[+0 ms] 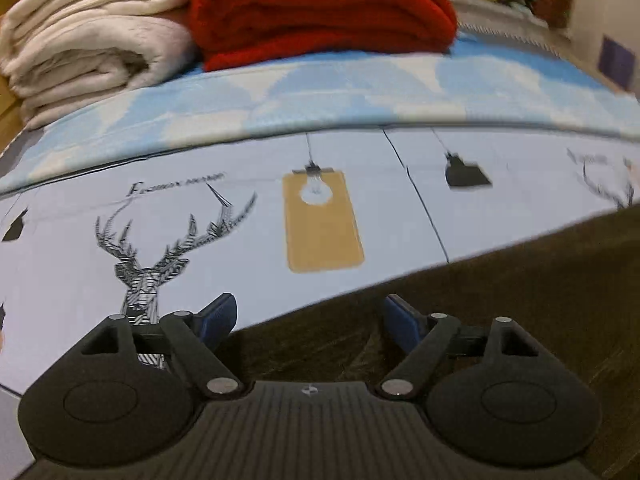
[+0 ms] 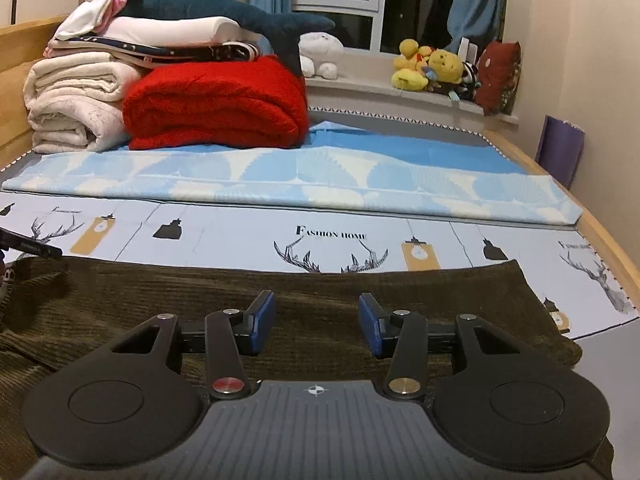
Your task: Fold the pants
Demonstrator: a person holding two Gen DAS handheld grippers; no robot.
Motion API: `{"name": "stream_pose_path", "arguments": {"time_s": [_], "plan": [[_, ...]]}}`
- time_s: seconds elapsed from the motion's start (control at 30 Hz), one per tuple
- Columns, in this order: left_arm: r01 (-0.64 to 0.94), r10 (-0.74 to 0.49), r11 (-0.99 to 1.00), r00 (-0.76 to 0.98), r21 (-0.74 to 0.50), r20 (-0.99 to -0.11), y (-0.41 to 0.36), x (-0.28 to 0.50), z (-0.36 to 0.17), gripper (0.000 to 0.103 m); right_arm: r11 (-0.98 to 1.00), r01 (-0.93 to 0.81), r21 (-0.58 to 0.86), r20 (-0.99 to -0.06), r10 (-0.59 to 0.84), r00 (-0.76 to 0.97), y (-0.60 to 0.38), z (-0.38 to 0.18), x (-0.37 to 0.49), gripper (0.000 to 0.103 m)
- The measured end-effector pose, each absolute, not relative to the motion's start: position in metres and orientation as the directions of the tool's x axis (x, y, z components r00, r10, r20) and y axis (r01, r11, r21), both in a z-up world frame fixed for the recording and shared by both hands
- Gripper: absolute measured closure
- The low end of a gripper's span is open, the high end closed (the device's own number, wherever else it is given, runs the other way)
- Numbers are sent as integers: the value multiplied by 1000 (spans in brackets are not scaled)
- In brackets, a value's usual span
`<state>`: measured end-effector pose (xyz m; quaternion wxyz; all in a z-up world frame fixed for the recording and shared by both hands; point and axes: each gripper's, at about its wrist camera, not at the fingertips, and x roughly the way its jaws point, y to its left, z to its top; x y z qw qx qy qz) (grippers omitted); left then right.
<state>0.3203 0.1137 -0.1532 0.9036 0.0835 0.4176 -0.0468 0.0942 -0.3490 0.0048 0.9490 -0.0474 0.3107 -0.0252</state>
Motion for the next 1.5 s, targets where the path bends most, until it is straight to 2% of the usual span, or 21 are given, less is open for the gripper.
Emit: {"name": "stream_pose_path", "arguments": {"time_s": [0.13,0.23,0.27,0.33,0.4,0.47,0.5,0.6,0.7,0.8,0.97,1.07,1.13,1.2,1.3,1.33,1.4,1.5], "plan": [[158,20,975,639,157,-769,112,321,-172,18,991,9,-130,-594,-85,800,-346,3,95,55],[151,5,980,633,130,-774,118,324,-176,18,991,-6,-134,-592,-76,802,-346,4,95,55],[154,-6,981,624,116,-781,120,325,-176,22,990,-10,-139,-597,-76,799,-345,2,95,55],[175,-43,981,602,80,-797,122,327,-175,41,989,-20,-147,-612,-75,787,-345,0,97,55],[198,-69,979,579,58,-812,121,327,-171,79,990,-35,-137,-635,-61,770,-345,-3,98,55],[210,-61,975,586,79,-808,117,325,-163,98,990,-37,-137,-650,-62,757,-344,-4,99,56],[212,-64,974,586,76,-808,116,323,-159,99,989,-34,-142,-652,-68,755,-344,-4,100,56],[191,-68,980,590,57,-804,115,316,-144,100,991,-19,-135,-652,-75,754,-346,-3,100,61],[136,-96,991,602,-16,-793,121,301,-117,101,991,-10,-136,-656,-82,750,-348,-4,101,77],[127,-111,991,598,-43,-794,115,277,-91,101,989,4,-146,-663,-100,742,-350,-5,100,83],[156,-169,983,586,-94,-793,100,203,-34,101,992,39,-116,-658,-106,745,-358,0,96,83],[177,-211,975,579,-131,-788,93,149,-17,101,994,52,-96,-651,-103,752,-361,4,88,83],[177,-234,971,568,-161,-789,94,119,-24,101,995,55,-87,-643,-98,760,-364,7,82,83],[158,-238,971,512,-182,-826,99,105,-45,101,995,63,-83,-639,-102,763,-366,9,75,83],[63,-233,972,439,-228,-868,117,101,-61,101,994,81,-74,-642,-109,759,-371,10,67,83],[19,-232,968,445,-250,-865,127,100,-62,99,994,87,-68,-642,-111,759,-372,10,65,83],[-109,-272,928,452,-356,-849,155,98,-66,76,994,96,-60,-641,-112,759,-375,12,60,83],[-279,-337,836,419,-472,-843,186,96,-80,68,993,103,-65,-642,-120,757,-380,12,58,83]]}}
